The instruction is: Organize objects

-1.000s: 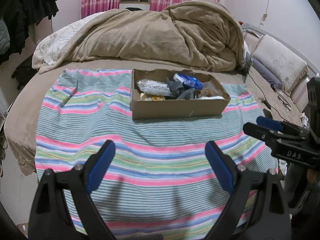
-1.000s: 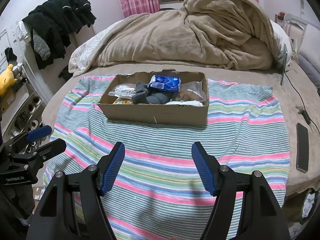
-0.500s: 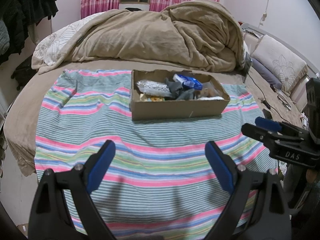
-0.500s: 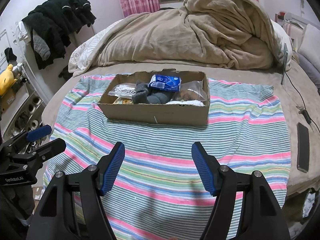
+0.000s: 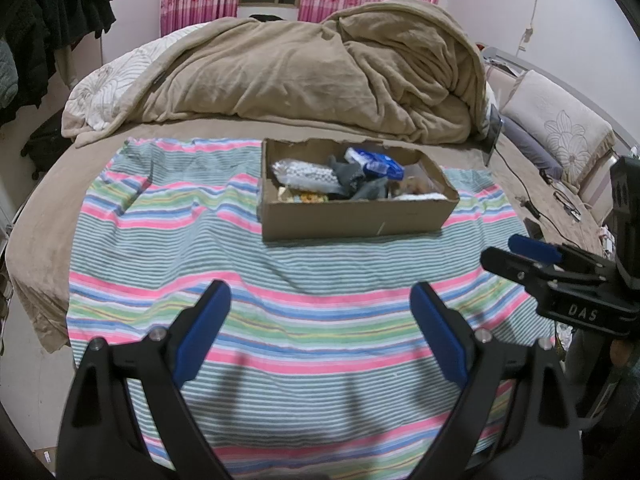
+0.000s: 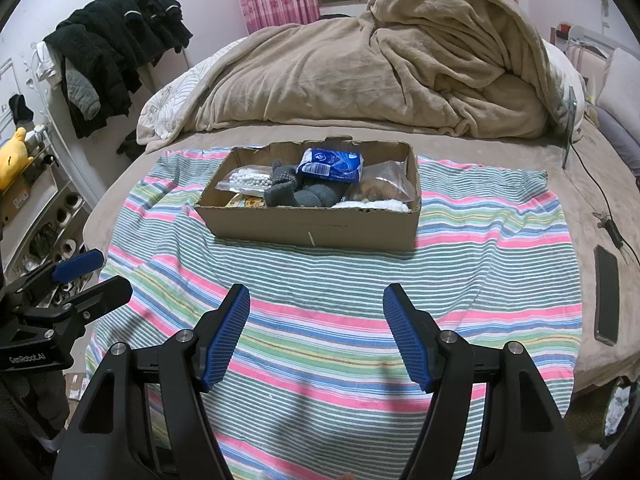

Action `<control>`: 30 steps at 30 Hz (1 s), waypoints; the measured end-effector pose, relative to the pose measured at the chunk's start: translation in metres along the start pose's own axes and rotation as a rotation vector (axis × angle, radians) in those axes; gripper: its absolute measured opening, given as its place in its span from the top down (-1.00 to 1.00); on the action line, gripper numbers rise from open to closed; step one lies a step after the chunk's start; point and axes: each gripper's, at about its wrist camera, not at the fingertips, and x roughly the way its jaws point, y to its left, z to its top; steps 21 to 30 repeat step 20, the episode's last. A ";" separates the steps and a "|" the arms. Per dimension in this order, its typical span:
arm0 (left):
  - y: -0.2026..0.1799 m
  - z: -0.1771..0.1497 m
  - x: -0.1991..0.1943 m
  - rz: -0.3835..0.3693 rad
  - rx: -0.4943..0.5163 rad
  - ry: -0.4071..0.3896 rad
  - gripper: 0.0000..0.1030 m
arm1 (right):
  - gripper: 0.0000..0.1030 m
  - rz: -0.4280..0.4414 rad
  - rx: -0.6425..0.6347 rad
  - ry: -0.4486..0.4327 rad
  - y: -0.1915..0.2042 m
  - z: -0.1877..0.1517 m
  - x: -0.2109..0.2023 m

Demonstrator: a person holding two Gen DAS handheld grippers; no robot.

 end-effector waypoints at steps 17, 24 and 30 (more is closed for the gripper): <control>0.002 0.001 0.008 -0.006 0.001 0.009 -0.79 | -0.40 0.002 0.000 0.003 -0.001 0.001 0.002; 0.003 0.003 0.013 -0.006 -0.002 0.015 -0.79 | -0.40 0.002 0.002 0.008 -0.003 0.001 0.007; 0.003 0.003 0.013 -0.006 -0.002 0.015 -0.79 | -0.40 0.002 0.002 0.008 -0.003 0.001 0.007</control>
